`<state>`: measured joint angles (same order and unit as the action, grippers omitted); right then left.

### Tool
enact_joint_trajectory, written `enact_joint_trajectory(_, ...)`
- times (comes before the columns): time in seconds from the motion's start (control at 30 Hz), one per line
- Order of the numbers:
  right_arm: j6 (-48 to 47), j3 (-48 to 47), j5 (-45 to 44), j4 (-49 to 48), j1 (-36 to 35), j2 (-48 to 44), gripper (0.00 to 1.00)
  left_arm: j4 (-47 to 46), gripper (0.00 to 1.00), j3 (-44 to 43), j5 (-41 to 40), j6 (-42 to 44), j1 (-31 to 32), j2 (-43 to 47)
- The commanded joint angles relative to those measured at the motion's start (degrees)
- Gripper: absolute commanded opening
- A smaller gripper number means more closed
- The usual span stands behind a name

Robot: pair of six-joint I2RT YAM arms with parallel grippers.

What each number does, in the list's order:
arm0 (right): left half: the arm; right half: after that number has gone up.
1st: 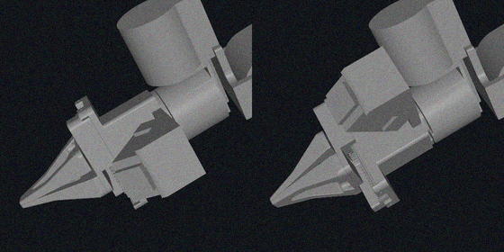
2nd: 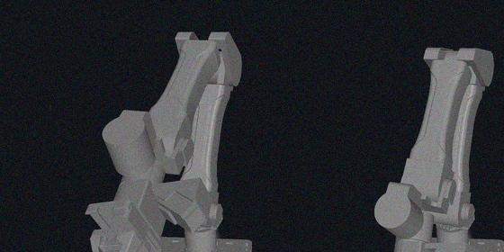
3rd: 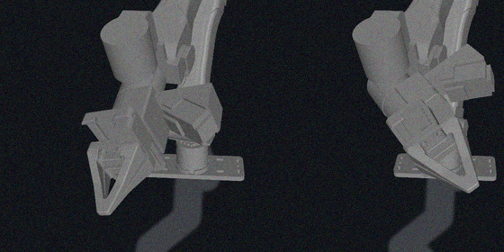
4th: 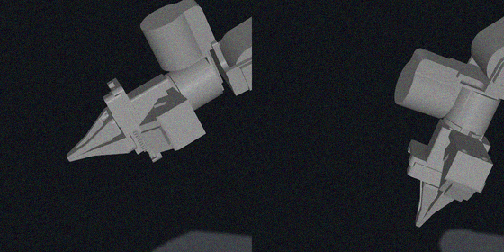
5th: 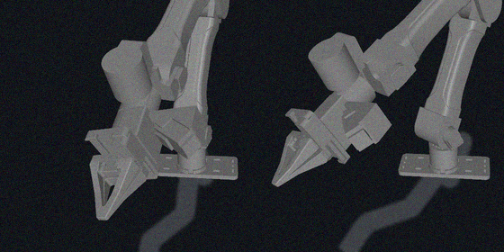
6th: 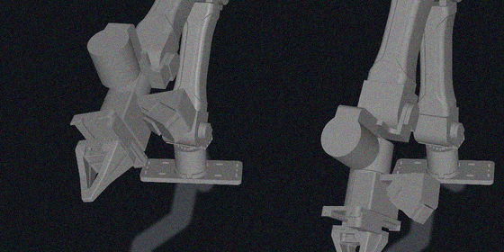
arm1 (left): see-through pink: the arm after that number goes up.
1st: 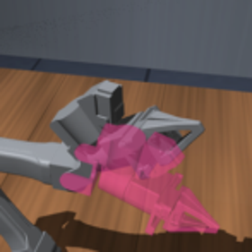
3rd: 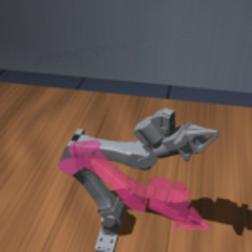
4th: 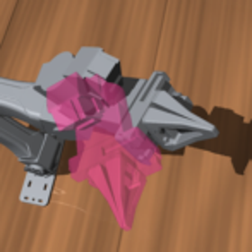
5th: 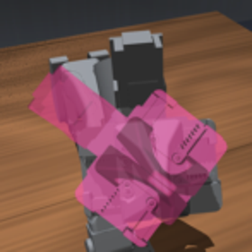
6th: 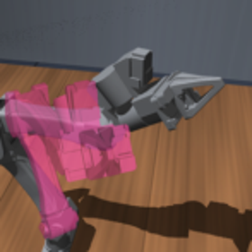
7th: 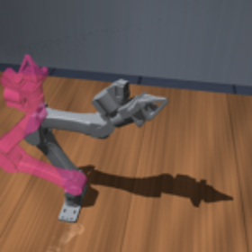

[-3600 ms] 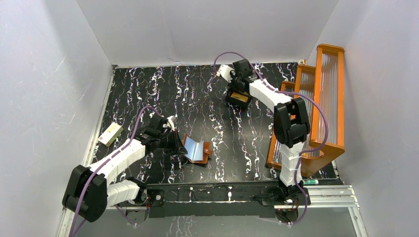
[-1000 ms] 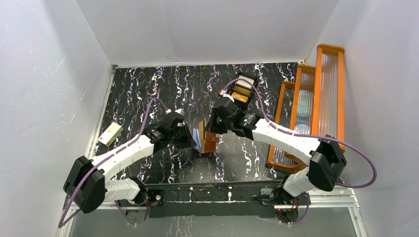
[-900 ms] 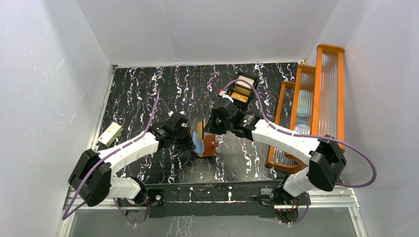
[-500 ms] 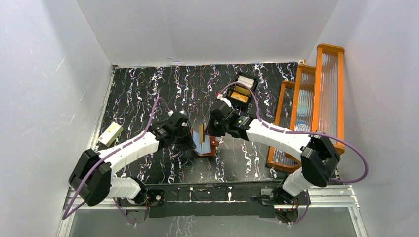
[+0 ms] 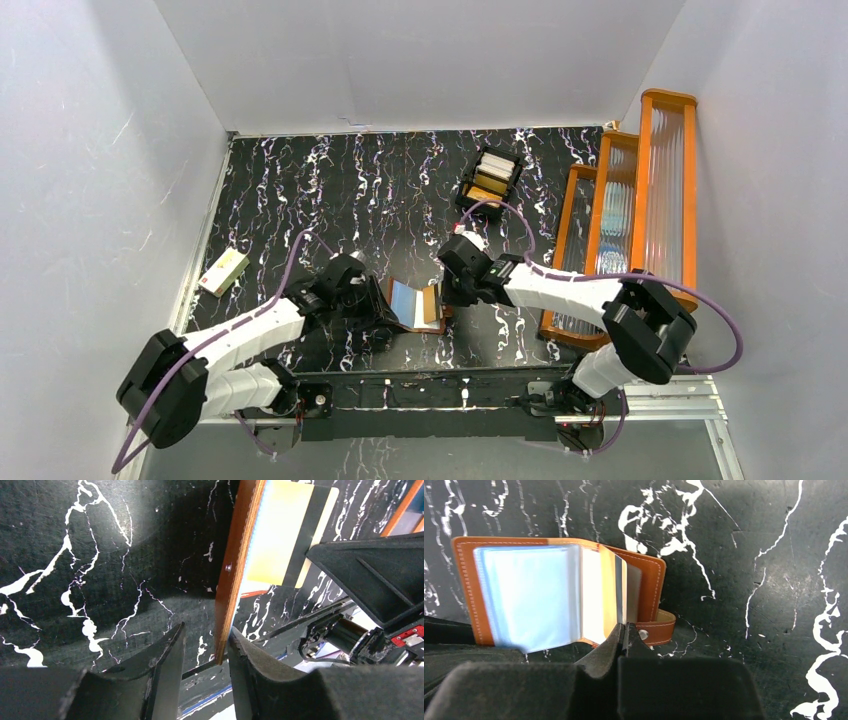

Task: Put the credit cards into the card holder
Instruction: Insert the credit card into the card holder.

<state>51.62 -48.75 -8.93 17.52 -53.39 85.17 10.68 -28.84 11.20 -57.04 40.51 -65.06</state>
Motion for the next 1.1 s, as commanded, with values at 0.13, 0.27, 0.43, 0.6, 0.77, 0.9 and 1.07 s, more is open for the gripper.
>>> enact_joint_trajectory(0.13, -4.6, 0.5, -0.1, -4.0, -0.2, -1.8, 0.0, 3.8, 0.36, -1.6, -0.4, 2.3, -2.0, 3.9)
enact_joint_trajectory(0.27, -4.5, 0.9, 1.1, -5.1, -0.2, -1.2, 0.0, 3.1, 0.25, -0.6, 0.0, 2.4, -2.8, 2.7)
enact_joint_trajectory(0.43, -6.1, 0.8, 2.0, -6.5, -0.1, -1.2, 0.0, 4.8, 0.09, -1.0, -2.8, 4.8, -3.2, 1.5)
enact_joint_trajectory(0.6, -5.7, 2.2, 6.4, -10.6, 0.3, -1.7, 0.0, 5.3, 0.0, -0.3, -3.3, 5.6, -3.2, 0.5)
enact_joint_trajectory(0.77, -3.3, 7.7, 8.0, -17.6, 0.6, -2.3, 0.0, 4.8, 0.0, 1.5, -4.0, 4.8, -3.3, 0.2)
enact_joint_trajectory(0.9, -0.9, 9.8, 7.7, -19.9, 0.7, -3.9, 0.0, 4.8, 0.0, 2.5, -4.2, 4.8, -3.2, -0.3)
enact_joint_trajectory(1.07, 1.1, 12.4, 7.6, -23.0, 1.0, -6.2, 0.0, 5.1, 0.0, 3.1, -4.3, 5.0, -3.3, -1.6)
